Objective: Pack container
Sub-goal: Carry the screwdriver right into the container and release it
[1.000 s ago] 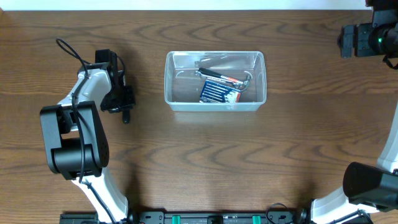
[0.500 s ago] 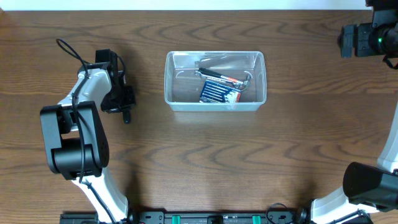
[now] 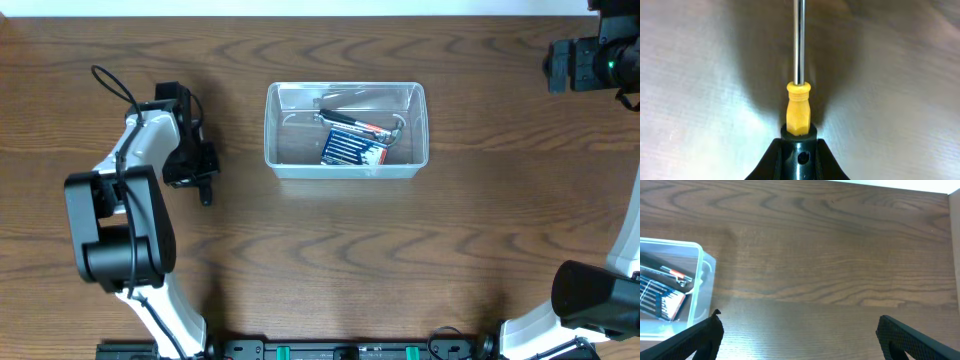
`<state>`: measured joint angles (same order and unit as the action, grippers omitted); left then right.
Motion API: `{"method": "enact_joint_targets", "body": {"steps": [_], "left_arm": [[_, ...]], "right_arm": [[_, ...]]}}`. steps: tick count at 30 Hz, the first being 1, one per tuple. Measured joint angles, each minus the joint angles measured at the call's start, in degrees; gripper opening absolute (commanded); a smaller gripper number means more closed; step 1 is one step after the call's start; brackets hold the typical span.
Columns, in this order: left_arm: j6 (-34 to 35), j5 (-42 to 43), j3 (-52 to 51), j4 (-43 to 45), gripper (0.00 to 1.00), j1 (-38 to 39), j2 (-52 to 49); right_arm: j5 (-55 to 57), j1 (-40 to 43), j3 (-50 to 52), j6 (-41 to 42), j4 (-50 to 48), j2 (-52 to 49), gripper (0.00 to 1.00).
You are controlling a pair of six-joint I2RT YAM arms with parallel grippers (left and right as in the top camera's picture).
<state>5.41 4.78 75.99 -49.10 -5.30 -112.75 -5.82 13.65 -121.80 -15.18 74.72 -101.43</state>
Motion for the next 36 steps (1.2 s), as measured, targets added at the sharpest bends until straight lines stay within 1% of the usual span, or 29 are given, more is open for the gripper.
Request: {"method": "enact_joint_targets", "body": {"steps": [2, 5, 7, 10, 13, 17, 19, 25, 29, 36], "left_arm": [[-0.55, 0.09, 0.94, -1.55, 0.06, 1.22, 3.74], [-5.05, 0.22, 5.22, -0.83, 0.06, 5.22, 12.22], [-9.62, 0.22, 8.33, 1.25, 0.06, 9.11, 18.23], [-18.27, 0.63, 10.71, 4.39, 0.06, 15.93, 25.9], [-26.36, 1.29, 11.08, 6.95, 0.06, 21.55, 28.63], [-35.56, 3.5, 10.82, 11.89, 0.06, 27.06, 25.77], [-38.21, 4.37, 10.78, 15.89, 0.06, 28.96, 22.71], [-41.51, 5.68, 10.78, 22.67, 0.06, 31.67, 11.82], [-41.88, 5.81, 10.71, 21.24, 0.06, 31.89, 5.07], [-41.92, 5.79, 10.56, 13.35, 0.06, 31.87, -1.77]], "right_arm": [[0.11, 0.0, 0.0, 0.0, -0.02, 0.0, 0.99], [0.26, 0.0, 0.0, -0.22, -0.37, 0.0, 0.99], [0.48, 0.0, 0.0, -0.42, -0.63, 0.0, 0.99], [0.85, 0.0, 0.0, -0.46, -0.68, 0.0, 0.99], [1.18, 0.0, 0.0, -0.46, -0.68, 0.0, 0.99], [1.38, 0.0, 0.0, -0.46, -0.72, 0.0, 0.99], [1.4, 0.0, 0.0, -0.46, -0.7, 0.0, 0.99], [1.55, 0.0, 0.0, -0.46, -0.31, 0.0, 0.99], [1.55, 0.0, 0.0, -0.46, -0.2, 0.0, 0.99], [1.6, 0.5, 0.0, -0.46, -0.17, 0.0, 0.99]]}}
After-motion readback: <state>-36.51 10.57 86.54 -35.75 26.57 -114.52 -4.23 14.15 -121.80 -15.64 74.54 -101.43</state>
